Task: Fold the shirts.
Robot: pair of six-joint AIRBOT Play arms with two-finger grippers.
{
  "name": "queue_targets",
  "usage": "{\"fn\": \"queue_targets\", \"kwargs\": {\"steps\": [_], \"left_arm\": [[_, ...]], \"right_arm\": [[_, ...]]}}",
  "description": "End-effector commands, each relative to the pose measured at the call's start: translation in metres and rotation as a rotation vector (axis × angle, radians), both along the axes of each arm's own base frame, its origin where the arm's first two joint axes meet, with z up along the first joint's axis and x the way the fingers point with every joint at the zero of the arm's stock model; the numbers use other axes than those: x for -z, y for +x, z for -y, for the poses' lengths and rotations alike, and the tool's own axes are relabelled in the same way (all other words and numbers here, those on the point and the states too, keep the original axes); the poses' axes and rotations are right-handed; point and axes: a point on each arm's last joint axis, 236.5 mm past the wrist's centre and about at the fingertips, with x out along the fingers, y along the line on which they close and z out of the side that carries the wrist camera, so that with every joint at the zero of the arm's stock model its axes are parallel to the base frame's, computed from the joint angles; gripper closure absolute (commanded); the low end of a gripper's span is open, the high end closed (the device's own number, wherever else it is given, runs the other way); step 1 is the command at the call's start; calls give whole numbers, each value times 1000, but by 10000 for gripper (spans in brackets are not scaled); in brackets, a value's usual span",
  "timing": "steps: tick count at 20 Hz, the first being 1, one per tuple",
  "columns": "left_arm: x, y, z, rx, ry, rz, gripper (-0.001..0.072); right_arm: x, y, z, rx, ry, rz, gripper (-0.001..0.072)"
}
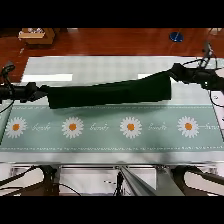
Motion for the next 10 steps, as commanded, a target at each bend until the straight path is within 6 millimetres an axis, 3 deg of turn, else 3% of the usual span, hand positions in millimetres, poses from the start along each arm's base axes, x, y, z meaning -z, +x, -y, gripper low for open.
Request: {"fn": "queue_targets", "kwargs": {"steps": [1,5,10], "left_arm": [[27,9,-3,-7,0,-31,686],[51,11,-7,-20,-10,-74,685],[81,0,-10,9,8,-157,685]], "right_arm": [[28,30,-8,29,-23,1,693],[59,48,2,90,-64,-7,693],[86,47,8,82,-111,-44,692]]}}
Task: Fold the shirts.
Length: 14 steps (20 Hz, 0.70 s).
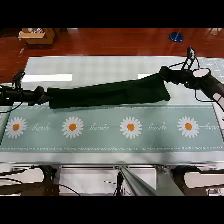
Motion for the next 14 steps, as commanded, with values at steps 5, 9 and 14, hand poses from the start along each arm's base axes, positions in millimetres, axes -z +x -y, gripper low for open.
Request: {"fn": "queue_targets", "kwargs": {"steps": [5,9,14], "left_arm": [[34,-23,-19,77,114,-93,317],[20,-19,-40,59,171,-80,253],[-28,9,-58,17,231,45,253]], "right_arm": [[-3,3,8,7,-37,19,341],[-49,-14,58,-68,-207,2,231],[-37,-70,138,-14,-174,-273,122]]}}
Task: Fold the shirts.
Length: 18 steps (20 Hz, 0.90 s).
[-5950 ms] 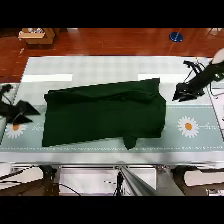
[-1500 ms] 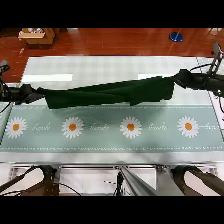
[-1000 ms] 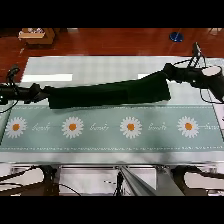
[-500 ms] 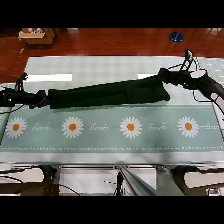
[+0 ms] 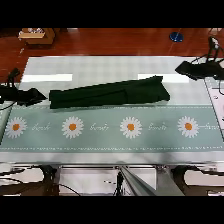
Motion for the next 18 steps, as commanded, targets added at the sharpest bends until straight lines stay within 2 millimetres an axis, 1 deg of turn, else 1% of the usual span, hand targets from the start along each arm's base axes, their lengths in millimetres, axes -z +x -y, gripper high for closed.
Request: {"fn": "queue_targets", "kwargs": {"steps": [1,2,4,9,13,15,18], "left_arm": [[-26,13,-10,-20,37,60,253],[-29,14,-8,-19,30,66,253],[-29,9,-2,-4,9,48,254],[-29,5,2,9,-4,31,261],[-29,5,2,10,-4,31,261],[-29,4,2,12,-6,29,261],[-29,4,4,17,-6,28,261]], "right_arm": [[22,-48,35,25,96,-211,122],[32,-54,33,15,158,-245,122],[51,-55,26,13,262,-285,122],[86,-36,-6,3,416,-303,122],[108,-24,-49,-70,457,-310,122],[119,-19,-68,-89,448,-318,122],[135,-19,-99,-133,442,-347,122]]}}
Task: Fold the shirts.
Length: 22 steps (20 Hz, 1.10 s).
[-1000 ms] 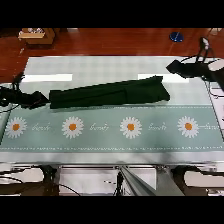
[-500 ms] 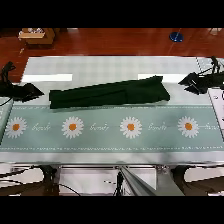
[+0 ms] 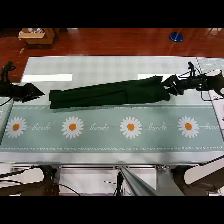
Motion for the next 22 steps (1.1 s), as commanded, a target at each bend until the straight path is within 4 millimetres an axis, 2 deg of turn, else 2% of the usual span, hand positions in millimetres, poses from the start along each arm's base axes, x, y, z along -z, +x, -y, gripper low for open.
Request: {"fn": "queue_targets", "kwargs": {"steps": [1,2,3,5,6,7,9,10,12,13,14,15,19,22], "left_arm": [[-1,0,2,7,-1,-1,261],[-1,0,2,8,-1,-1,261],[-1,0,3,10,-1,-1,261],[-1,0,4,12,-1,0,264],[-2,-1,5,14,-7,-2,324],[-3,-1,8,16,-18,-4,421],[-9,1,16,14,-60,6,454],[-15,4,20,7,-85,22,519],[-31,11,34,1,-136,67,588],[-41,15,45,10,-162,91,606],[-51,16,61,31,-194,110,660],[-60,17,78,58,-227,123,666],[-92,12,181,222,-403,149,683],[-98,7,258,317,-424,182,683]], "right_arm": [[22,0,-35,-57,-6,-18,126],[24,-1,-45,-79,-13,-13,158],[21,-1,-52,-112,-23,8,265],[9,2,-58,-153,-27,49,552],[-1,3,-59,-162,-27,67,670],[-15,5,-56,-171,-32,95,691],[-49,9,-46,-176,-74,169,692],[-66,8,-42,-182,-96,200,692],[-98,-2,-37,-211,-141,240,693],[-110,-11,-34,-228,-170,241,692],[-120,-21,-33,-246,-194,236,692],[-129,-30,-33,-264,-203,231,692],[-163,-60,-40,-311,-201,224,693],[-182,-74,-42,-306,-203,221,692]]}}
